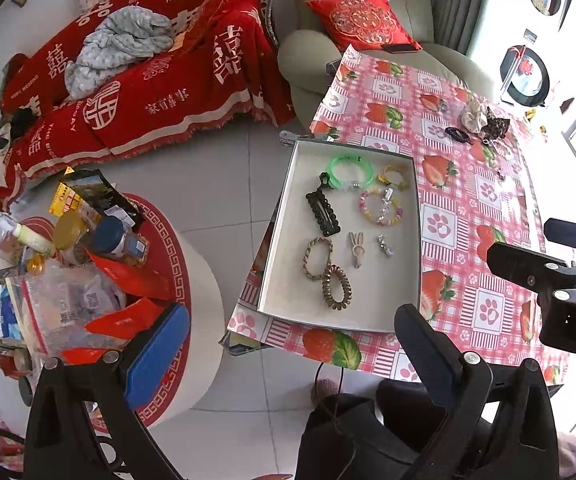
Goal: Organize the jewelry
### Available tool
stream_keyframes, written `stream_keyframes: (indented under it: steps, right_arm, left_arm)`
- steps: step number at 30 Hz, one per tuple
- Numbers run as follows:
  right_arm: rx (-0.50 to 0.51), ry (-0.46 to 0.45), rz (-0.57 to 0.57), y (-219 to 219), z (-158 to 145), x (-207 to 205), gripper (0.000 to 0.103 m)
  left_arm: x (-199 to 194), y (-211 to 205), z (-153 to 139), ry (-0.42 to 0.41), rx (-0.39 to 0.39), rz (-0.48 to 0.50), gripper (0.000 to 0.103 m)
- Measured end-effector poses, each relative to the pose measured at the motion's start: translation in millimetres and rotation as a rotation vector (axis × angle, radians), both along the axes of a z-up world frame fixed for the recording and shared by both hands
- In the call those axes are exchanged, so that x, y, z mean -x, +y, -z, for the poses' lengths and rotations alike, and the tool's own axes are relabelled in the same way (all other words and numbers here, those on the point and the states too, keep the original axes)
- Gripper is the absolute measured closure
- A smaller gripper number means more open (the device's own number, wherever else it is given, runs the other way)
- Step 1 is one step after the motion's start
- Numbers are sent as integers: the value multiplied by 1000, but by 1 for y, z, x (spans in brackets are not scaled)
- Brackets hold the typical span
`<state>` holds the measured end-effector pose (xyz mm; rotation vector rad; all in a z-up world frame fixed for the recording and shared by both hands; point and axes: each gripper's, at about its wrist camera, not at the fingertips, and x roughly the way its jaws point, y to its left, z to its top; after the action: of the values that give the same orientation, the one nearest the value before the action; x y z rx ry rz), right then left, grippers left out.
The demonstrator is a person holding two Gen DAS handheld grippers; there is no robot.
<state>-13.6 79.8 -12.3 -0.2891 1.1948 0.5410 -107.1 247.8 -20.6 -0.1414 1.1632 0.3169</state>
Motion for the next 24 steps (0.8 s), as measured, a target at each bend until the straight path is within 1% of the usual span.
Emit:
stream_keyframes:
  steps: [9,24]
  right_arm:
    - [-1,-23,-2,4,-7,0,15]
    - [-1,-19,-3,6,-8,1,15]
  left_arm:
    - [1,3,-3,0,1,-10,0]
    - [2,3,-3,-2,-1,-10,0]
